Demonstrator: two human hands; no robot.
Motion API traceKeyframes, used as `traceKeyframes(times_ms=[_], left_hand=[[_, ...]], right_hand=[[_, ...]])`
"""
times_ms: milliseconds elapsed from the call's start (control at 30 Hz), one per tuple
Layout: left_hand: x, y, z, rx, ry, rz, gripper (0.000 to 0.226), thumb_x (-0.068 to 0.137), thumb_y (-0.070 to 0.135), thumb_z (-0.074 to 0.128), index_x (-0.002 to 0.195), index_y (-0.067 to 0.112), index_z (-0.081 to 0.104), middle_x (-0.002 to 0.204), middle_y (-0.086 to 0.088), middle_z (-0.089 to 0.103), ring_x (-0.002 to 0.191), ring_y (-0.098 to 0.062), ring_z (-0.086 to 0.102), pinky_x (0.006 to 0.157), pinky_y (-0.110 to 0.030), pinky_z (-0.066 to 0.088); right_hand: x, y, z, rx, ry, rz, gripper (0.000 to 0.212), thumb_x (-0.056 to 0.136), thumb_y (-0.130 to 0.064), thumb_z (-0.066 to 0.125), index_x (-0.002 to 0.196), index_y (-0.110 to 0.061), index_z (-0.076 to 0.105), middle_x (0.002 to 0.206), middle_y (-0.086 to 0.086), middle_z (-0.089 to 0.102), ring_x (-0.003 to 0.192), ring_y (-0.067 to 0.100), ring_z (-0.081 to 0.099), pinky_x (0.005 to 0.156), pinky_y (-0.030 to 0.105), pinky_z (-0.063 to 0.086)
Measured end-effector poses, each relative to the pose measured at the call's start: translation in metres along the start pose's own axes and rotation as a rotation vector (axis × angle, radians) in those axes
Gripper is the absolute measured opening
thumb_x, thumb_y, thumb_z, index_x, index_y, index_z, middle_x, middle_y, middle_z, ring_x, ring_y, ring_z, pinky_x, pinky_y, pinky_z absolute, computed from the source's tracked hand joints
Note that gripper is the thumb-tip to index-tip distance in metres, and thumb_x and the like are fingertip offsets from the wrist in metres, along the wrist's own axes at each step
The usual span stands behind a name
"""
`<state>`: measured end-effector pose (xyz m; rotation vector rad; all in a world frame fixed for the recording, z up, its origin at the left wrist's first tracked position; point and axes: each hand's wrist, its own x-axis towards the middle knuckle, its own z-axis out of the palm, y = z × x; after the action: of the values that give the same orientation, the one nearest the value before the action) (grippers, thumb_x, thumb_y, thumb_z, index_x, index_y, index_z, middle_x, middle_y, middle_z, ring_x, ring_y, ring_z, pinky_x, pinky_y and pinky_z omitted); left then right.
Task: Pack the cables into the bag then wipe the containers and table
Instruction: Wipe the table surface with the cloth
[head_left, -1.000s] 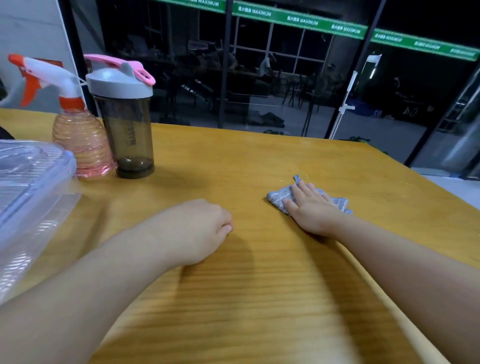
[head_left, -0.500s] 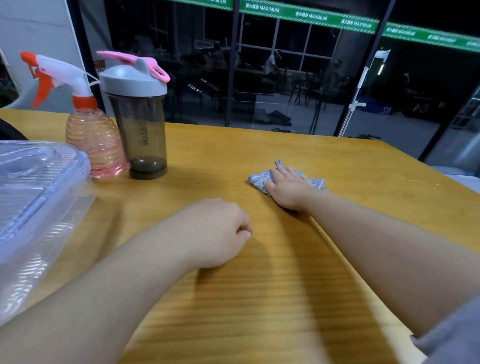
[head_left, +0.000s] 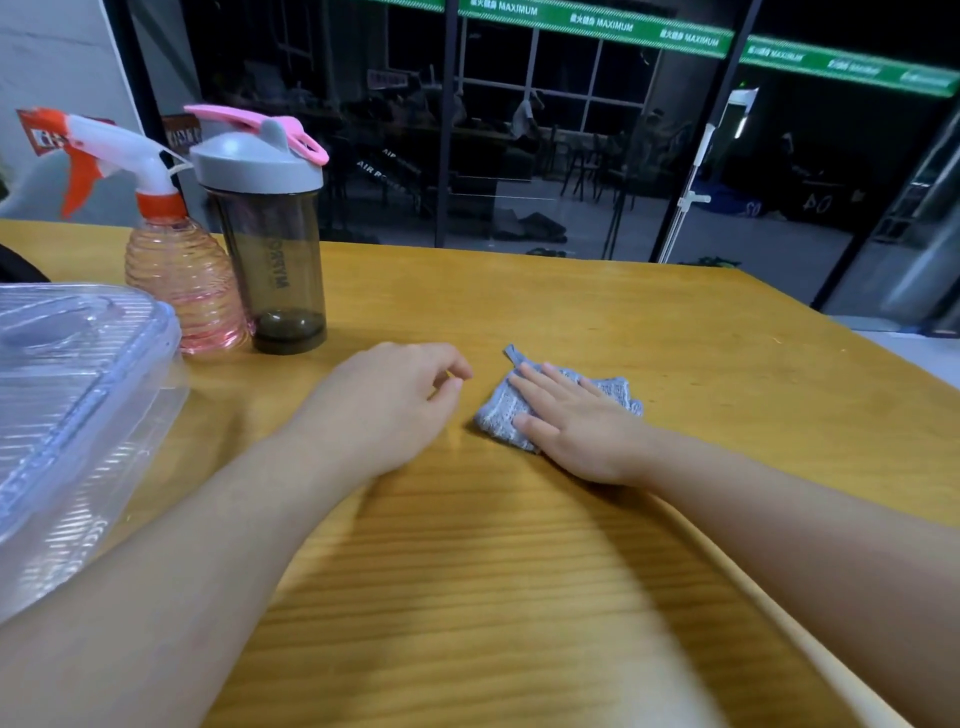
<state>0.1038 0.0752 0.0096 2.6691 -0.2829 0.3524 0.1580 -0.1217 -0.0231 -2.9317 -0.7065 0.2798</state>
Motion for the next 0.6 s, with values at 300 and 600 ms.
traceKeyframes(times_ms=[300, 600], left_hand=[[0.0, 0.004, 0.007, 0.043, -0.166, 0.05, 0.039, 0.094, 0.033, 0.047, 0.132, 0.026, 0.043, 0.134, 0.01, 0.049, 0.118, -0.011, 0.048, 0.091, -0.023, 0.036], [-0.001, 0.015, 0.004, -0.08, -0.167, 0.082, 0.044, 0.091, 0.036, 0.05, 0.133, 0.029, 0.039, 0.128, 0.014, 0.05, 0.105, -0.009, 0.055, 0.094, -0.034, 0.045]], right_hand=[[-0.073, 0.005, 0.008, 0.001, -0.063, -0.104, 0.054, 0.1, -0.048, 0.017, 0.149, -0.039, -0.003, 0.153, -0.026, -0.016, 0.136, -0.01, -0.023, 0.117, 0.027, -0.012], [-0.132, -0.004, 0.015, -0.063, -0.148, -0.187, 0.053, 0.098, -0.049, 0.015, 0.144, -0.045, -0.012, 0.149, -0.03, -0.025, 0.13, -0.013, -0.033, 0.115, 0.026, -0.017]])
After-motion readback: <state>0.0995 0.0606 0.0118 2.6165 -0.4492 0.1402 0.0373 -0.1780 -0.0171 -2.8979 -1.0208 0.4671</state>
